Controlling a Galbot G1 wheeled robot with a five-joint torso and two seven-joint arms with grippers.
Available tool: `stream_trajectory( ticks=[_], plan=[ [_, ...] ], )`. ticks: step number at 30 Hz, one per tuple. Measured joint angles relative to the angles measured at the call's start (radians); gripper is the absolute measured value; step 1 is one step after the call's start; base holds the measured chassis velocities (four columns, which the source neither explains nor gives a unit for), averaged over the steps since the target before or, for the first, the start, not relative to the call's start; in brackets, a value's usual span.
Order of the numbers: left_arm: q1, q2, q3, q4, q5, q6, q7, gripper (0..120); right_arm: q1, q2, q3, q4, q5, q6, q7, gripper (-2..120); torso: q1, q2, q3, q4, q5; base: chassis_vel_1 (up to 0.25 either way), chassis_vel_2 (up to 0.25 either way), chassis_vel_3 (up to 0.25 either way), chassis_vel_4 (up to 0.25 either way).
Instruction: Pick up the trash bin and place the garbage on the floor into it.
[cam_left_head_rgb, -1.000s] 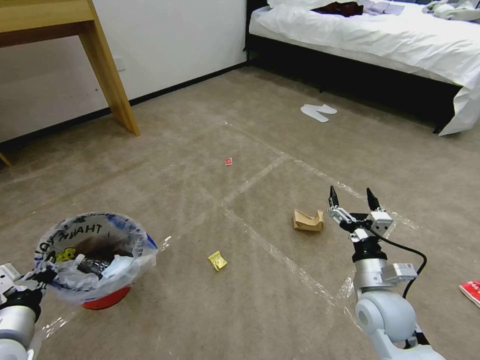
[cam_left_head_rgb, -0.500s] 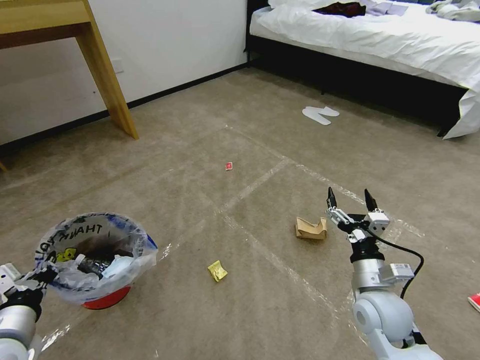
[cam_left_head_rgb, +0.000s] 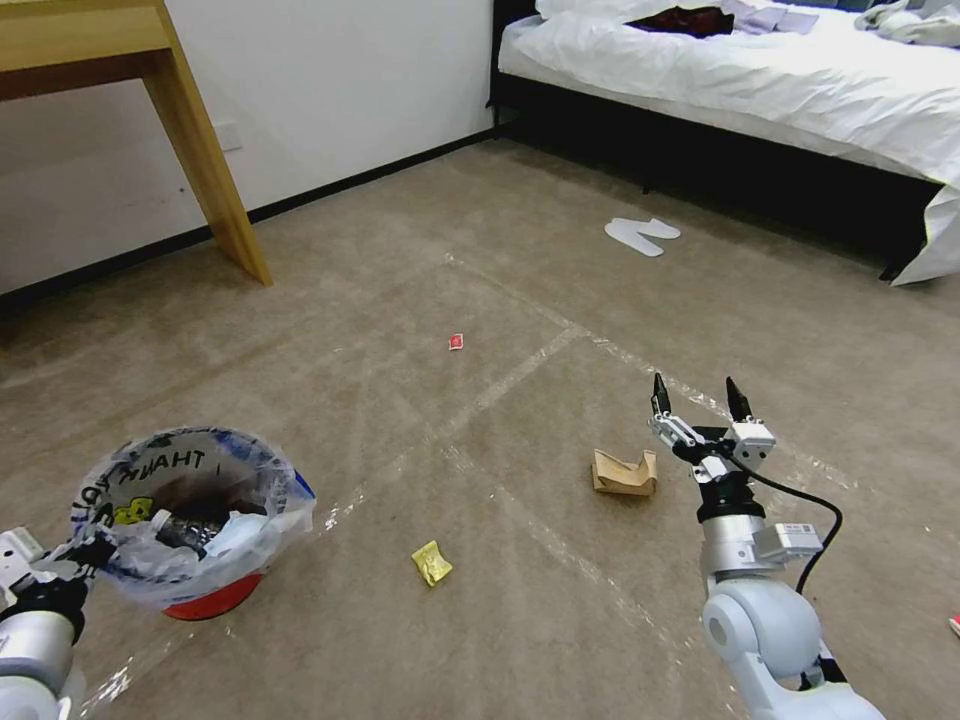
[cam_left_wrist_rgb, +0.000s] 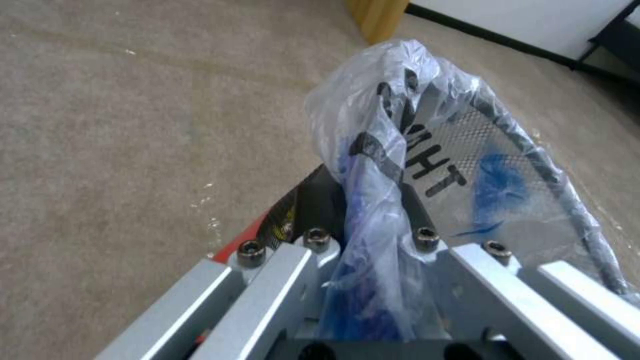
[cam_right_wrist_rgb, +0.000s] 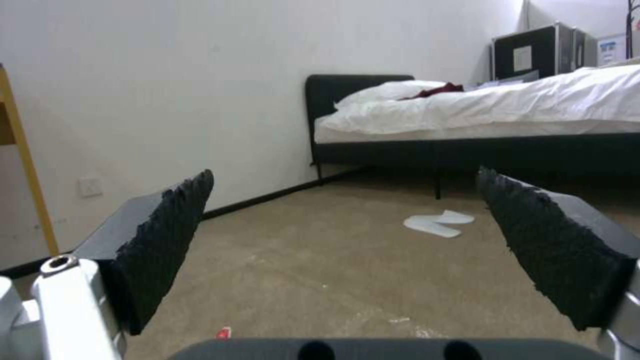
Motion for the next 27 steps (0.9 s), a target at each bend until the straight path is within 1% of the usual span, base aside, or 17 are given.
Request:
stream_trajectory(
  ticks=[5,18,23,25,26,27],
  plan=[
    [0.001,-0.001,0.000,0.002,0.002,-0.001,0.000,5,0.010,-0.004,-0.011,-0.012,0.002,0.015,-0.003,100,0.000,0.000,0.000,0.0000,0.0001,0.000,0.000,0.000,0.000],
    [0.007,-0.001,-0.004,-0.006,0.002,-0.001,0.000,5,0.038,-0.019,-0.030,-0.020,0.010,0.009,0.000,100,0.000,0.000,0.000,0.0000,0.0001,0.000,0.000,0.000,0.000],
    [0.004,-0.001,0.000,-0.006,0.003,-0.001,0.000,5,0.046,-0.038,-0.034,-0.014,0.009,-0.020,0.012,100,0.000,0.000,0.000,-0.0001,0.0002,0.000,0.000,0.000,0.000],
    [0.004,-0.001,0.003,-0.006,0.004,0.000,-0.001,5,0.075,-0.073,-0.051,0.004,0.037,-0.069,0.022,100,0.000,0.000,0.000,-0.0003,0.0000,0.000,0.000,0.000,0.000],
    [0.004,-0.001,0.003,-0.006,0.004,0.000,-0.001,5,0.075,-0.073,-0.051,0.004,0.037,-0.069,0.022,100,0.000,0.000,0.000,-0.0003,0.0000,0.000,0.000,0.000,0.000],
    [0.004,-0.001,0.003,-0.005,0.005,0.000,-0.001,5,0.095,-0.090,-0.067,0.011,0.054,-0.092,0.027,100,0.000,0.000,0.000,-0.0001,0.0001,0.000,0.000,0.000,0.000]
  ],
)
